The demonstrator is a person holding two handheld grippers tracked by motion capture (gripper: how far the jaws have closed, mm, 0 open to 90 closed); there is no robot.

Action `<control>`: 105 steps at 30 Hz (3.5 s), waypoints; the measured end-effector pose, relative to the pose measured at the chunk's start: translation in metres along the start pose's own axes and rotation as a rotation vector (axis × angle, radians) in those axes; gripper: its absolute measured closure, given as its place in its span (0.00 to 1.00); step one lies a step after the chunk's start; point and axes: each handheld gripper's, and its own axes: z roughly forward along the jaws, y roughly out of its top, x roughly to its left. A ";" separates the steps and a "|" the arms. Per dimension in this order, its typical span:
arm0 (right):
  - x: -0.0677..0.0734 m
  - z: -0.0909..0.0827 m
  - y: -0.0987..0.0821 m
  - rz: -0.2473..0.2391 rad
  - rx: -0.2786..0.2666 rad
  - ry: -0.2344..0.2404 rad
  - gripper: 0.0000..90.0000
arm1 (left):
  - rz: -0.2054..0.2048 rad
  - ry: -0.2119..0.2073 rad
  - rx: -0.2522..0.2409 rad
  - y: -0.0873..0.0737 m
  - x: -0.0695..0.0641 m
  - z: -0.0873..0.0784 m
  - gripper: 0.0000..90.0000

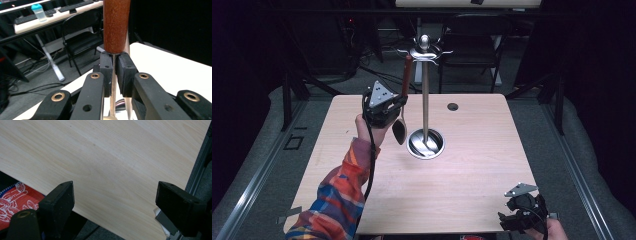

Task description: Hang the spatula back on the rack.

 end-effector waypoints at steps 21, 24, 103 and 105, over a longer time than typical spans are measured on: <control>-0.001 -0.001 0.001 -0.006 0.013 -0.002 0.17 | -0.002 -0.026 0.029 0.001 -0.010 0.008 0.90; -0.001 -0.001 0.000 -0.007 0.012 -0.001 0.17 | 0.001 -0.036 0.033 0.001 -0.013 0.007 0.89; 0.003 -0.004 -0.002 -0.011 -0.030 -0.028 0.17 | -0.031 -0.081 0.482 -0.138 -0.007 -0.060 0.07; 0.004 -0.003 -0.002 -0.009 -0.034 -0.024 0.17 | -0.034 -0.086 0.500 -0.144 -0.007 -0.061 0.06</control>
